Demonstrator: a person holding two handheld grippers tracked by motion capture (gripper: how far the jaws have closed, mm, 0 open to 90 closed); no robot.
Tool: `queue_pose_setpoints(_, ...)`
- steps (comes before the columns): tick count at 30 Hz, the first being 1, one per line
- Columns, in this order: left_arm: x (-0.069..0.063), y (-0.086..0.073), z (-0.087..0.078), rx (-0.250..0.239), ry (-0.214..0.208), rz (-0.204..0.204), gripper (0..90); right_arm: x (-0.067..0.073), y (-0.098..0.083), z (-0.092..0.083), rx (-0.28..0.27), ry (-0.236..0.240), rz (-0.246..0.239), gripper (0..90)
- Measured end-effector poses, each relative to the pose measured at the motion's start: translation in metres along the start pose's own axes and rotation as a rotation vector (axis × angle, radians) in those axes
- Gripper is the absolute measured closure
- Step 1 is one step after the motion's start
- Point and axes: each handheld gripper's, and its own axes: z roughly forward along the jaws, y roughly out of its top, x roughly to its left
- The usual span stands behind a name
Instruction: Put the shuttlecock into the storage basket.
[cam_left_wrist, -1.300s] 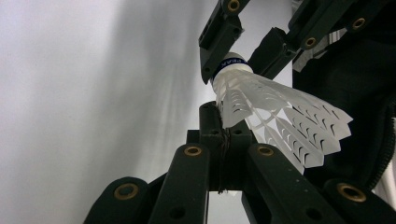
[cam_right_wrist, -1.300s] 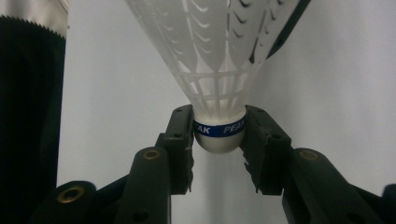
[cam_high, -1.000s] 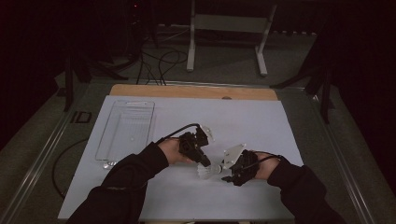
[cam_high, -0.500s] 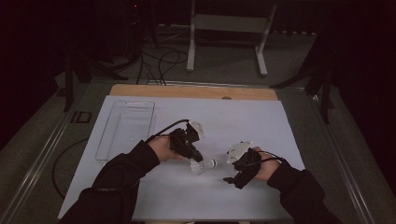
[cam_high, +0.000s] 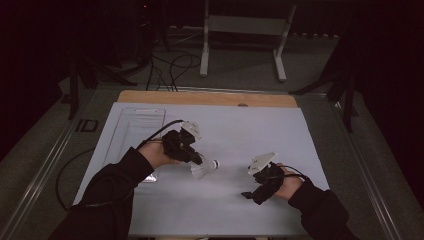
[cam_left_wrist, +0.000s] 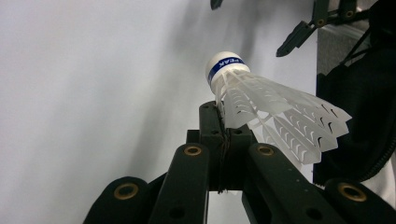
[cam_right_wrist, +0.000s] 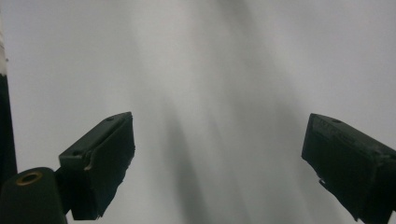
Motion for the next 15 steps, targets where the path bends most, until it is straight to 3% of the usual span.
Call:
queue_pose_setpoints(4,0.002,-0.006,-0.016,-0.026,0.035,-0.015,90.0,0.0,-0.006,-0.001,-0.03,-0.025,0.008,9.4)
queue_pose_setpoints(11,0.005,-0.017,-0.044,-0.07,0.091,-0.05,89.9,0.002,-0.019,0.0,-0.04,-0.025,0.039,9.4)
queue_pose_setpoints(15,0.007,-0.024,-0.058,-0.084,0.122,-0.07,90.0,0.001,-0.026,-0.001,-0.077,-0.015,0.096,9.4)
